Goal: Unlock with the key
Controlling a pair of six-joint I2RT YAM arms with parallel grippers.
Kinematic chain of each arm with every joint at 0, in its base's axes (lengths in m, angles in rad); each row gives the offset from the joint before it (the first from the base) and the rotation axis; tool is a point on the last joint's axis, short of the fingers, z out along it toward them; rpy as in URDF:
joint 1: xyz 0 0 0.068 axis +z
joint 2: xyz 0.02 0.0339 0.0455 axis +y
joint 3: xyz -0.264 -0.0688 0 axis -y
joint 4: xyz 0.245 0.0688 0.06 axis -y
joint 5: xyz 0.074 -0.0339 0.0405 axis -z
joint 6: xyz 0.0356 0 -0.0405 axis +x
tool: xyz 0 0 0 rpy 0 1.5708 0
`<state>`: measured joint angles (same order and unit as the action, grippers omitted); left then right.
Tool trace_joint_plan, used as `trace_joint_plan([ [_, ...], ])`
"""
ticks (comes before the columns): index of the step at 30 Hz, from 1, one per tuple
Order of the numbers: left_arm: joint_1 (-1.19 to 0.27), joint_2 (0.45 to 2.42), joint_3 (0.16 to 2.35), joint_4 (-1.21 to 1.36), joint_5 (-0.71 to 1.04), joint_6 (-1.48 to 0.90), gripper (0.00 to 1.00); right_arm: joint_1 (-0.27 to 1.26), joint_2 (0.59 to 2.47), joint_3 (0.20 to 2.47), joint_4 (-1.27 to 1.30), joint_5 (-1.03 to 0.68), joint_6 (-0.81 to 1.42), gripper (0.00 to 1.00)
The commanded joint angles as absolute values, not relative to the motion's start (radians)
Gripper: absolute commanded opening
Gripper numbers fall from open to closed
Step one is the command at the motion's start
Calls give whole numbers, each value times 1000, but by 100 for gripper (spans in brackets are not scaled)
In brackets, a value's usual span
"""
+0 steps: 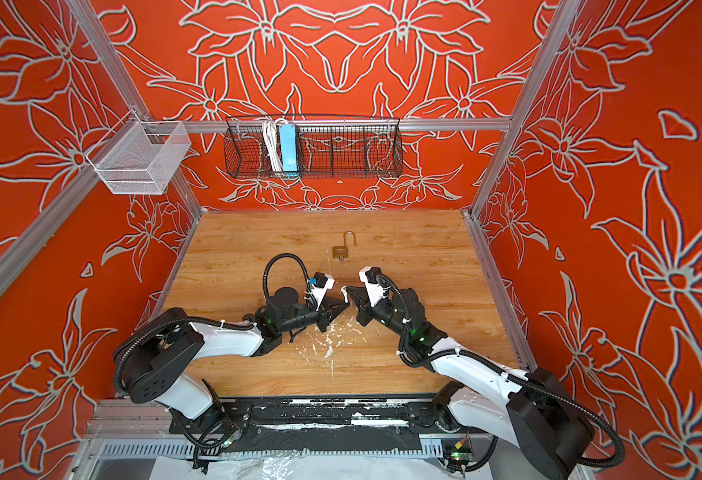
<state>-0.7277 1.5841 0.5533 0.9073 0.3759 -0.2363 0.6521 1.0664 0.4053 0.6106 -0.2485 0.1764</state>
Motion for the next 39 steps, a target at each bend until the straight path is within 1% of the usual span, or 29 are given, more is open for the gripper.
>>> trace_joint_plan([
  [1, -732, 1546, 567, 866, 360, -192, 0, 661, 1033, 388, 611, -223, 155, 0],
  [7, -731, 1498, 613, 693, 369, -102, 0, 661, 1025, 389, 595, -209, 141, 0],
  [10, -730, 1480, 616, 666, 368, -96, 1, 661, 1030, 384, 607, -199, 148, 0],
  [11, -730, 1476, 618, 661, 382, -99, 21, 661, 1029, 386, 603, -199, 149, 0],
  [12, -730, 1473, 622, 654, 411, -100, 37, 661, 1032, 388, 602, -201, 150, 0],
  [13, -730, 1472, 619, 666, 431, -111, 42, 661, 1032, 388, 604, -202, 153, 0],
  [15, -730, 1478, 582, 785, 473, -162, 48, 661, 1033, 382, 618, -212, 156, 0],
  [17, -730, 1489, 543, 905, 476, -214, 49, 662, 1033, 381, 621, -215, 157, 0],
  [21, -730, 1503, 546, 894, 361, -266, 50, 661, 1030, 374, 639, -241, 161, 0],
  [23, -730, 1516, 524, 963, 339, -300, 49, 661, 1035, 373, 647, -242, 164, 0],
  [25, -730, 1535, 488, 1091, 356, -331, 47, 661, 1042, 374, 649, -248, 165, 0],
  [27, -730, 1545, 471, 1156, 362, -353, 47, 661, 1047, 376, 649, -250, 166, 0],
  [31, -730, 1550, 500, 1106, 382, -360, 46, 661, 1068, 382, 658, -258, 170, 0],
  [35, -730, 1568, 495, 1150, 391, -374, 45, 661, 1087, 388, 661, -267, 173, 0],
  [39, -730, 1571, 533, 1105, 507, -384, 45, 661, 1082, 388, 647, -249, 157, 0],
])
